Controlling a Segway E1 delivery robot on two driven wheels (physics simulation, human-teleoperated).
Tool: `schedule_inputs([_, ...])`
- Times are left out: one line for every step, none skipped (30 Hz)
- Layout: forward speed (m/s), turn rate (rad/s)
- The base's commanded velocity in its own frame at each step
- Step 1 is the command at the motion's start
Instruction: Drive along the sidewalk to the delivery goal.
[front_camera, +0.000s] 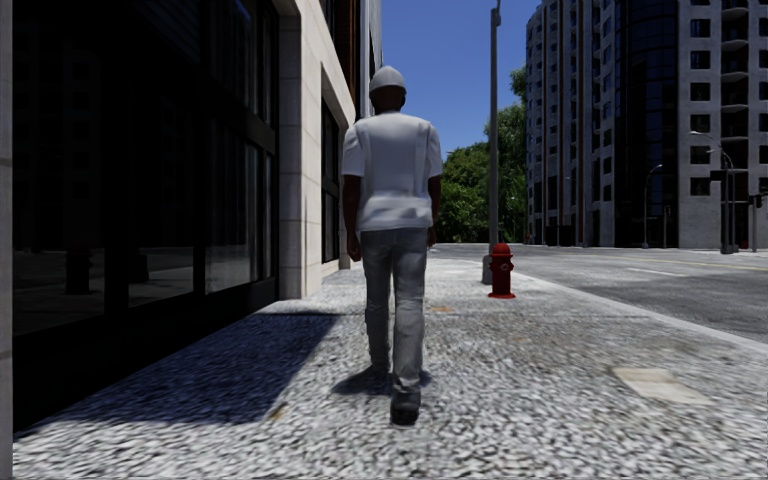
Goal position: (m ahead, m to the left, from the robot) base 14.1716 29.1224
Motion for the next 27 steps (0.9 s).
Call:
schedule_inputs([1.16, 0.00])
schedule_inputs([1.16, 0.00])
schedule_inputs([1.16, 0.00])
schedule_inputs([1.16, 0.00])
schedule_inputs([1.16, 0.00])
schedule_inputs([1.16, 0.00])
schedule_inputs([1.16, 0.00])
schedule_inputs([1.16, 0.00])
schedule_inputs([1.16, 0.00])
schedule_inputs([1.16, 0.00])
schedule_inputs([1.16, 0.00])
schedule_inputs([1.16, 0.00])
schedule_inputs([1.16, 0.00])
schedule_inputs([1.16, 0.00])
schedule_inputs([1.16, 0.00])
schedule_inputs([1.16, 0.00])
schedule_inputs([1.16, 0.00])
schedule_inputs([1.16, 0.00])
schedule_inputs([1.16, 0.00])
schedule_inputs([1.16, 0.00])
schedule_inputs([1.16, 0.00])
schedule_inputs([1.16, 0.00])
schedule_inputs([1.16, 0.00])
schedule_inputs([1.16, 0.00])
schedule_inputs([1.16, 0.00])
schedule_inputs([1.16, 0.00])
schedule_inputs([1.16, 0.00])
